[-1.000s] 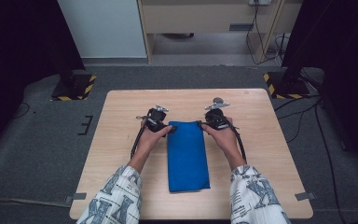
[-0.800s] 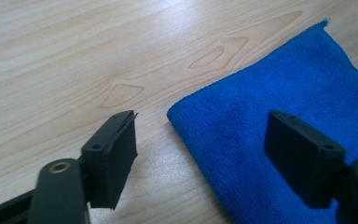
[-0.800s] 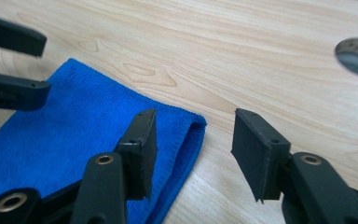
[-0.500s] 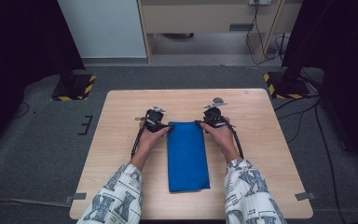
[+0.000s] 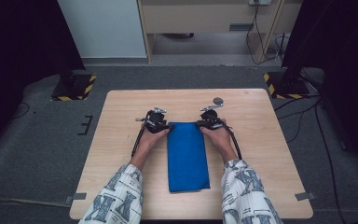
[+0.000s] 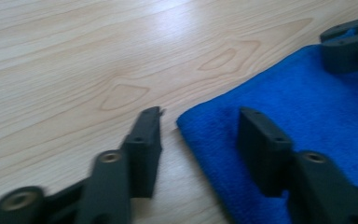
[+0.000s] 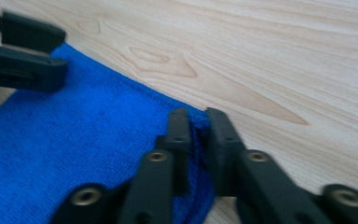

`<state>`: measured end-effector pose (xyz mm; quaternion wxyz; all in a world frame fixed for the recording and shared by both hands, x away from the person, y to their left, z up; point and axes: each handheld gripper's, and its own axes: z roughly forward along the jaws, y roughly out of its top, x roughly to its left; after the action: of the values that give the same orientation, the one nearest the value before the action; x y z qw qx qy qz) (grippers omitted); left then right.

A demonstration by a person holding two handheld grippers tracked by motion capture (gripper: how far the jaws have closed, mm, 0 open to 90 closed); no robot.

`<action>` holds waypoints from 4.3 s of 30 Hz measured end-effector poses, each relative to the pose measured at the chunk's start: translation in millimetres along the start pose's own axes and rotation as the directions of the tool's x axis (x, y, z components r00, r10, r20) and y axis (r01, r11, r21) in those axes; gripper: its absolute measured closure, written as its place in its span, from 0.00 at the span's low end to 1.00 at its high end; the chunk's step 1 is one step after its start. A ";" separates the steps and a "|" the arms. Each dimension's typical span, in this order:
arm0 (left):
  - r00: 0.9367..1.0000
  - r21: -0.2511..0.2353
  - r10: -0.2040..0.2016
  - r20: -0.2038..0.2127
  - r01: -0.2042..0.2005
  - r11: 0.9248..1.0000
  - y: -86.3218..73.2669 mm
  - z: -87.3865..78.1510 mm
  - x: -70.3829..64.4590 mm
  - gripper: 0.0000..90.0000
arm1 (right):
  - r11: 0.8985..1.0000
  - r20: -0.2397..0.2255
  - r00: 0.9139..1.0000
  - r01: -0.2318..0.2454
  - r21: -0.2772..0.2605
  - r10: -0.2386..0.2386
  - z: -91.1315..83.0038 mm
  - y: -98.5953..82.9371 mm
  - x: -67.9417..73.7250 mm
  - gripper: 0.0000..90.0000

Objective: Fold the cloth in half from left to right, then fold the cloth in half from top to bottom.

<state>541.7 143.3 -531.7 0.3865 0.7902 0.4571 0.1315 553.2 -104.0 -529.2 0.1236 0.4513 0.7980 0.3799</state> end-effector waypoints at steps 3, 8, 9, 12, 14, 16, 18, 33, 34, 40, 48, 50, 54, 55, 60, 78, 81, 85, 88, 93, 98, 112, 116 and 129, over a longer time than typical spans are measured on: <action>1.000 -0.016 -0.010 0.019 0.010 1.000 -2.2 1.3 -2.8 0.78 | 1.000 -0.009 1.000 0.001 -0.017 -0.001 -3.9 0.2 1.2 0.97; 0.998 -0.022 -0.039 0.045 0.040 0.999 -1.9 0.6 -5.5 0.93 | 0.999 -0.021 1.000 -0.005 -0.053 0.004 -15.8 0.7 2.4 0.97; 0.998 -0.038 -0.039 0.045 0.040 0.998 -0.3 -1.3 -7.8 0.93 | 0.998 -0.021 1.000 -0.005 -0.059 0.004 -18.2 0.9 2.4 0.97; 0.998 -0.054 -0.036 0.048 0.039 0.998 2.5 -5.4 -10.1 0.94 | 0.997 -0.025 1.000 -0.008 -0.072 0.006 -23.3 1.4 1.9 0.97; 0.998 -0.074 -0.034 0.047 0.037 0.997 5.9 -10.9 -12.0 0.94 | 0.995 -0.036 0.999 -0.024 -0.098 0.020 -31.7 2.0 1.5 0.97; 0.999 -0.101 -0.024 0.042 0.028 0.994 11.7 -20.0 -14.5 0.94 | 0.993 -0.041 0.999 -0.027 -0.112 0.023 -36.9 2.6 2.4 0.97; 0.999 -0.108 -0.021 0.041 0.026 0.994 13.6 -22.8 -15.3 0.94 | 0.992 -0.045 0.999 -0.026 -0.121 0.021 -39.5 3.1 2.8 0.97; 0.999 -0.185 0.007 0.045 0.001 0.983 35.0 -43.1 -25.8 0.95 | 0.979 -0.052 0.999 -0.025 -0.203 0.014 -65.8 13.7 -0.7 0.98; 0.999 -0.188 0.008 0.045 0.000 0.982 35.6 -44.2 -26.5 0.95 | 0.977 -0.054 0.998 -0.028 -0.210 0.017 -67.1 13.9 -0.5 0.98; 0.999 -0.206 0.012 0.043 -0.003 0.978 40.5 -49.0 -27.5 0.95 | 0.971 -0.051 0.999 -0.027 -0.237 0.016 -71.7 16.3 0.6 0.98; 0.999 -0.215 0.013 0.032 -0.005 0.977 41.1 -50.9 -25.0 0.95 | 0.968 -0.047 0.999 -0.021 -0.251 0.009 -73.1 22.2 2.4 0.98; 0.999 -0.213 0.017 0.029 -0.010 0.977 41.1 -52.3 -24.8 0.95 | 0.967 -0.050 0.999 -0.018 -0.253 0.005 -73.6 23.8 4.3 0.98; 0.999 -0.220 0.026 0.030 -0.019 0.975 41.9 -58.1 -25.6 0.95 | 0.966 -0.054 0.998 -0.003 -0.257 -0.012 -77.4 23.6 6.7 0.98; 0.999 -0.219 0.029 0.030 -0.022 0.975 41.9 -59.7 -27.0 0.95 | 0.965 -0.059 0.998 -0.001 -0.263 -0.015 -80.3 22.1 8.9 0.98; 0.998 -0.221 0.055 0.021 -0.049 0.974 40.9 -69.9 -34.1 0.95 | 0.963 -0.061 0.998 0.010 -0.268 -0.027 -86.9 17.3 13.7 0.98; 0.989 -0.226 0.143 0.045 -0.129 0.965 8.9 -98.4 -59.4 0.95 | 0.963 -0.084 0.991 0.076 -0.257 -0.100 -113.8 -22.7 37.0 0.98; 0.987 -0.227 0.150 0.054 -0.134 0.965 0.3 -102.0 -62.0 0.95 | 0.962 -0.103 0.988 0.086 -0.259 -0.116 -117.5 -33.3 42.6 0.98; 0.985 -0.223 0.160 0.065 -0.142 0.964 -13.8 -105.1 -67.7 0.95 | 0.963 -0.115 0.986 0.090 -0.254 -0.123 -119.1 -43.4 46.3 0.98; 0.983 -0.214 0.166 0.072 -0.148 0.966 -23.0 -105.7 -71.1 0.95 | 0.965 -0.119 0.984 0.101 -0.242 -0.133 -118.3 -52.9 47.2 0.97; 0.983 -0.209 0.164 0.079 -0.144 0.967 -33.9 -106.2 -73.5 0.95 | 0.968 -0.118 0.982 0.122 -0.221 -0.150 -115.6 -61.7 49.8 0.97; 0.983 -0.211 0.153 0.099 -0.129 0.969 -46.3 -111.6 -75.6 0.95 | 0.968 -0.131 0.975 0.151 -0.202 -0.179 -117.3 -70.6 57.2 0.97; 0.980 -0.195 0.148 0.132 -0.121 0.973 -67.2 -112.2 -83.9 0.94 | 0.968 -0.130 0.973 0.162 -0.190 -0.189 -121.9 -82.6 60.3 0.96; 0.976 -0.187 0.170 0.134 -0.144 0.972 -68.9 -113.3 -87.9 0.94 | 0.967 -0.130 0.972 0.168 -0.191 -0.194 -125.0 -83.9 60.2 0.96; 0.968 -0.185 0.192 0.164 -0.160 0.970 -80.2 -122.6 -94.2 0.93 | 0.956 -0.128 0.962 0.212 -0.203 -0.241 -139.9 -96.8 67.6 0.96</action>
<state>371.6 148.5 -494.8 0.4793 0.8005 0.3349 0.1316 379.0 -147.7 -493.6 0.1475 0.3128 0.8122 0.4698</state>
